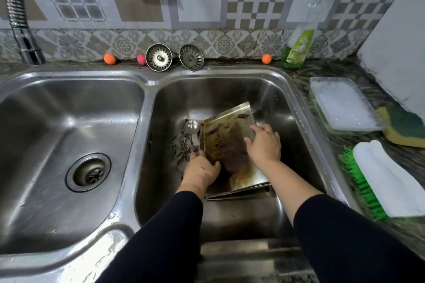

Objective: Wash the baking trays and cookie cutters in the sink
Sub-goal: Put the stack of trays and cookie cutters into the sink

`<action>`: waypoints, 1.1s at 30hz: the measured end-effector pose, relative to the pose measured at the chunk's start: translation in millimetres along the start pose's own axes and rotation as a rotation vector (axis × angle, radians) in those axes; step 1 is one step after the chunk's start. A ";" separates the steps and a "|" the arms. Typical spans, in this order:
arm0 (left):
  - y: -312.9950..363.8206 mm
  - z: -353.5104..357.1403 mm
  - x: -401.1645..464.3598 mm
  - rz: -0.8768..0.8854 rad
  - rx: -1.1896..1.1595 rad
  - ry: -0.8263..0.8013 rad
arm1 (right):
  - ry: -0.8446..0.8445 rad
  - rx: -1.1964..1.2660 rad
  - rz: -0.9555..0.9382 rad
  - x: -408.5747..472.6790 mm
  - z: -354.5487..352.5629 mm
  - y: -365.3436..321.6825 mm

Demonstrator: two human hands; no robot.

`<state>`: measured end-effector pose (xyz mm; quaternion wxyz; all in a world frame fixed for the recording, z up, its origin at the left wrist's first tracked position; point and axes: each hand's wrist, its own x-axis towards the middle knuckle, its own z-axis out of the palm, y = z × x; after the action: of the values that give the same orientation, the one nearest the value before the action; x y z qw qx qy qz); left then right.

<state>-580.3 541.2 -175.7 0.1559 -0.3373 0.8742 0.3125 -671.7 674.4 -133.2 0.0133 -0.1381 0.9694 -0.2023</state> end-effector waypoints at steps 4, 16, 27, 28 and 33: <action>-0.2 -0.4 0.7 -0.005 0.014 -0.011 | -0.078 -0.014 0.080 2.7 4.7 6.6; -4.6 4.3 0.1 -0.010 -0.017 0.000 | -0.230 -0.026 0.171 5.6 22.0 13.2; -3.1 -4.5 -10.6 0.067 -0.247 0.090 | -0.087 0.209 0.143 2.5 -2.5 16.1; -0.5 -7.1 -12.2 0.108 -0.312 0.127 | -0.086 0.263 0.149 4.4 -8.4 16.8; 27.6 -35.5 -26.4 0.347 -0.669 0.175 | -0.097 0.509 0.135 7.3 -49.9 16.7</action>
<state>-582.3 547.0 -123.9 -0.0930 -0.2421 0.7780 0.5722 -687.2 706.5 -93.8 0.1077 -0.0749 0.8925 -0.4316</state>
